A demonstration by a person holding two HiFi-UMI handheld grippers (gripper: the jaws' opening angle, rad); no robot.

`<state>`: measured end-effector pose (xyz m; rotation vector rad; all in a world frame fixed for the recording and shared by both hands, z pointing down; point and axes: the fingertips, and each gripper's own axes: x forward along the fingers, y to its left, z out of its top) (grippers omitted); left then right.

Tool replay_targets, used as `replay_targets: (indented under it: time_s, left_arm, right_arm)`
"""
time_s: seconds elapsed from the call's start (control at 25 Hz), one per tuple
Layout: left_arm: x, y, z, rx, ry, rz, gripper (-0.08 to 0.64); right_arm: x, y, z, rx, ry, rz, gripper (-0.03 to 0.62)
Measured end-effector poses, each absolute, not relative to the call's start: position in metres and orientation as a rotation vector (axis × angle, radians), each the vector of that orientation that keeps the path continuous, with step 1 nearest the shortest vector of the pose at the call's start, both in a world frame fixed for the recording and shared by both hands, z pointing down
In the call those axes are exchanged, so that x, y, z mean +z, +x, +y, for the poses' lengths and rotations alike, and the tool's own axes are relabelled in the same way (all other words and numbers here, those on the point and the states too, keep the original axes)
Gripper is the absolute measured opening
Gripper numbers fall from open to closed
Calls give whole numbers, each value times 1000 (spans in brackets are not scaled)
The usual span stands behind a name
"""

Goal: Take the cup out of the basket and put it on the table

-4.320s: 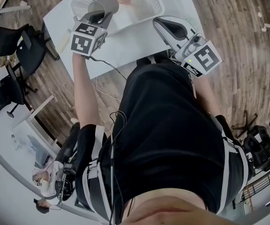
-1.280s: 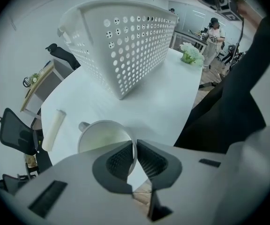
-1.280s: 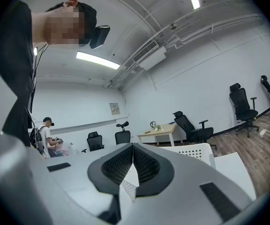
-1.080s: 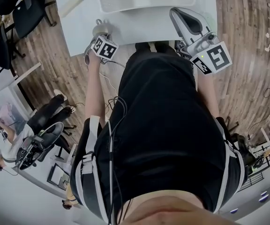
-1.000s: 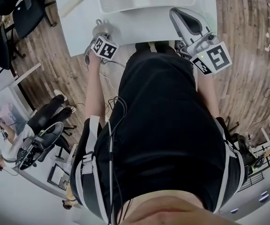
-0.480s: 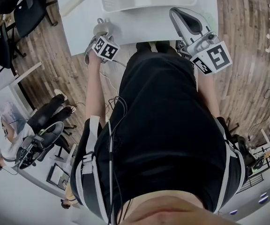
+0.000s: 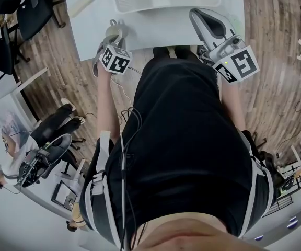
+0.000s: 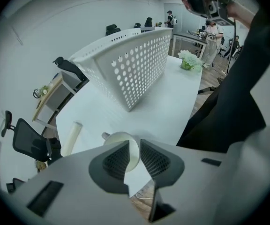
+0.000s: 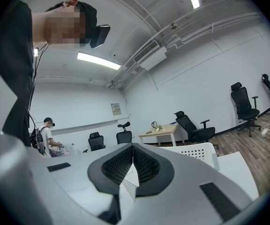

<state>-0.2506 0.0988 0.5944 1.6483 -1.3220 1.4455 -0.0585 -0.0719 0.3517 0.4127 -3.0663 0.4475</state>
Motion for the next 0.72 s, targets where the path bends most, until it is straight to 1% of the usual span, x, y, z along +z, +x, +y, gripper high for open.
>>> replay_targets:
  time_s: [0.08,0.2,0.28,0.48,0.72]
  left_arm:
    - [578,-247,93,1455,1686,-1366,58]
    - [556,-239,84,1425,1741,-1422,31]
    - [539,-231,76,1350,1788,-1461,20]
    - [485,-208,46,1019,1973,-1570,20]
    - [406,-174,12,506,2220,-1653,20]
  right_arm:
    - [352,-59,-72,449,411,-3067,18]
    - [351,-60,-72,448,402,-3074,18]
    - [350,-60,-73,448,399,-3076,18]
    - [347,-61,-73,442,401,-3078,18]
    - [345,-62,-72,423,397,-3083,18]
